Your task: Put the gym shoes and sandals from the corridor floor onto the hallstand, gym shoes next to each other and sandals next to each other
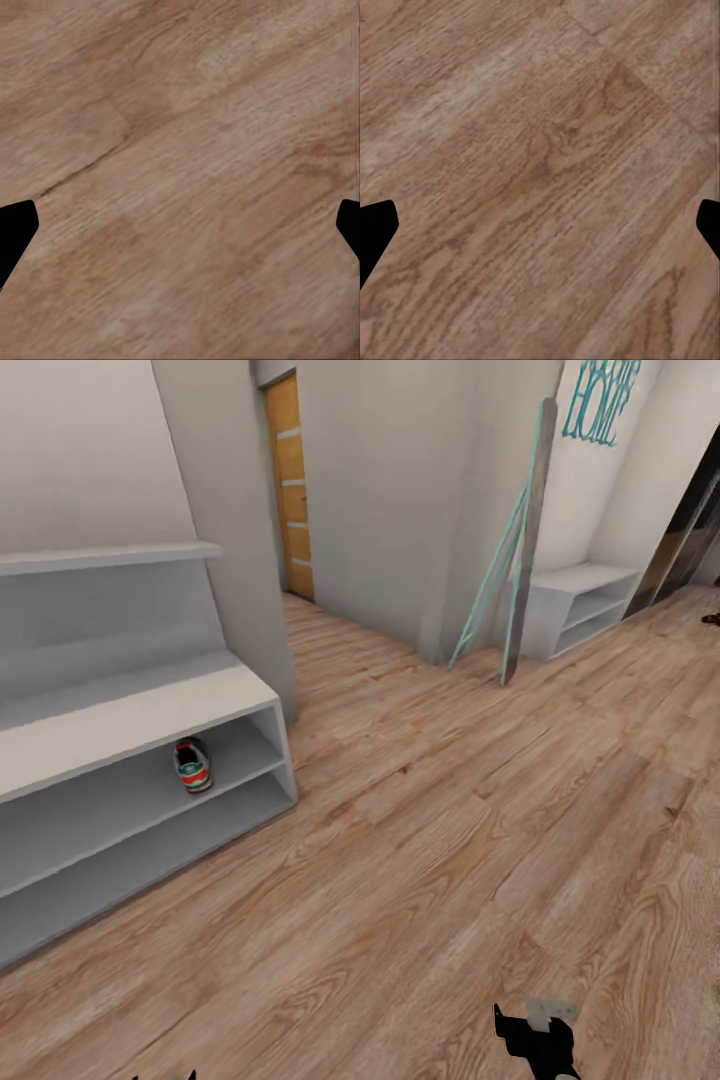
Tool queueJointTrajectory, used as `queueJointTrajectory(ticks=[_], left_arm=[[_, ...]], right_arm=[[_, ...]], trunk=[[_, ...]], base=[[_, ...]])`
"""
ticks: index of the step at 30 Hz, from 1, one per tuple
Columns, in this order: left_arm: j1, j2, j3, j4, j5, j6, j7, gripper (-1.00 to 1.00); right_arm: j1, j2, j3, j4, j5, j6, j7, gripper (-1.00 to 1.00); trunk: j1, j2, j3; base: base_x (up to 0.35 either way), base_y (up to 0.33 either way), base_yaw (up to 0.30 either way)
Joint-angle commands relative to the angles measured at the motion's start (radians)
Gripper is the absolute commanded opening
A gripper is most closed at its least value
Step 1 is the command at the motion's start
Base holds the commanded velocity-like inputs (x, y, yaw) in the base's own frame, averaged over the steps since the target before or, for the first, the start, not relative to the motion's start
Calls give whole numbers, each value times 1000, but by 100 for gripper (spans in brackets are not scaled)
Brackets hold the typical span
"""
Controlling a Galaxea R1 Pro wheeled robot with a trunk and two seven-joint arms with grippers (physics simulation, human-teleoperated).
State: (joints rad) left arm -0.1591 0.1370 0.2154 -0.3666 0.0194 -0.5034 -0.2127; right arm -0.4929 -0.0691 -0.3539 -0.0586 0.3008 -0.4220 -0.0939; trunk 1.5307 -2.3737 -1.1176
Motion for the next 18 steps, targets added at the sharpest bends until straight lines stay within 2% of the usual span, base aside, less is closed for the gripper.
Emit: queueJointTrajectory(ticks=[1, 18], left_arm=[[0, -1, 7, 0, 2, -1, -10, 100], [0, 0, 7, 0, 4, -1, -10, 100]], right_arm=[[-1, 0, -5, 2, 11, -3, -5, 100], [-1, 0, -5, 2, 11, -4, -5, 100]], trunk=[[0, 0, -1], [0, 0, -1]], base=[[311, 0, -300], [334, 0, -300]])
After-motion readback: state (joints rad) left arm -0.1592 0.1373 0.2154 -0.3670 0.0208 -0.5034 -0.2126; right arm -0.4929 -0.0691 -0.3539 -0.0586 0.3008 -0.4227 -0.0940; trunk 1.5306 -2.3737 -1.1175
